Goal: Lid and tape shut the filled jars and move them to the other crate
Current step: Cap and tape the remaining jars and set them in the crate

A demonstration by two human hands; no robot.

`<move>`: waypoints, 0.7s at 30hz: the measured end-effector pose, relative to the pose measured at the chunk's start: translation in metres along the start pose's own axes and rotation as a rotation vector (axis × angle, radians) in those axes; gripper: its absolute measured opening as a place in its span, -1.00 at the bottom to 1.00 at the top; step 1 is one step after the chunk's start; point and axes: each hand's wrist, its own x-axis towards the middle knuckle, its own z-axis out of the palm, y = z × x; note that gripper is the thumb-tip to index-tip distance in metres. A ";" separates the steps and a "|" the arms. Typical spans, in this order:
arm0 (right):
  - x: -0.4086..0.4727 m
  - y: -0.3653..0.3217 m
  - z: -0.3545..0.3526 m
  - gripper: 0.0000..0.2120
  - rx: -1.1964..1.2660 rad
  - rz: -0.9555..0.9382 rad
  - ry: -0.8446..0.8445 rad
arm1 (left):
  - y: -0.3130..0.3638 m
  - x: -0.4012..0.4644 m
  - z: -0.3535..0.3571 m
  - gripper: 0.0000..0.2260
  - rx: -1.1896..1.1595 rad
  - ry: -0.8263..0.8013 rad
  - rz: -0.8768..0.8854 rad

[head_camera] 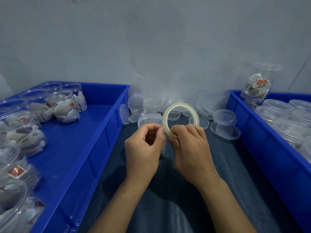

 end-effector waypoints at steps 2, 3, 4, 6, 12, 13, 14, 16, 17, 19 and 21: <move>0.000 0.000 -0.001 -0.94 0.016 -0.003 -0.002 | 0.000 0.000 0.000 -0.89 -0.004 -0.009 -0.002; 0.000 0.000 -0.001 -0.94 0.022 -0.002 -0.004 | 0.000 0.000 0.000 -0.89 -0.003 -0.015 0.000; 0.000 0.000 -0.001 -0.94 0.026 -0.002 -0.006 | 0.000 0.000 0.000 -0.88 -0.001 -0.021 0.003; 0.000 0.000 -0.002 -0.96 0.030 -0.007 -0.006 | -0.001 0.000 0.000 -0.87 0.004 -0.022 0.010; 0.001 -0.006 -0.003 -0.91 0.011 -0.025 -0.019 | -0.003 0.001 0.000 -0.84 0.028 -0.002 0.024; 0.001 -0.007 -0.003 -0.92 0.014 -0.023 -0.024 | -0.004 0.001 -0.001 -0.85 0.029 0.003 0.027; 0.001 -0.009 -0.002 -0.95 0.019 -0.023 -0.024 | -0.004 0.001 -0.001 -0.86 0.030 0.006 0.031; 0.001 -0.012 -0.002 -0.98 0.028 -0.011 -0.010 | -0.003 0.000 0.000 -0.88 0.035 0.010 0.036; 0.001 -0.013 -0.002 -0.98 0.036 0.015 0.002 | -0.003 0.000 0.000 -0.89 0.038 0.014 0.041; 0.002 -0.010 -0.003 -0.99 0.060 0.092 0.030 | -0.002 0.000 0.001 -0.89 0.036 0.031 0.047; 0.002 -0.005 -0.005 -0.99 0.077 0.141 0.038 | -0.001 0.000 0.001 -0.87 0.022 0.046 0.052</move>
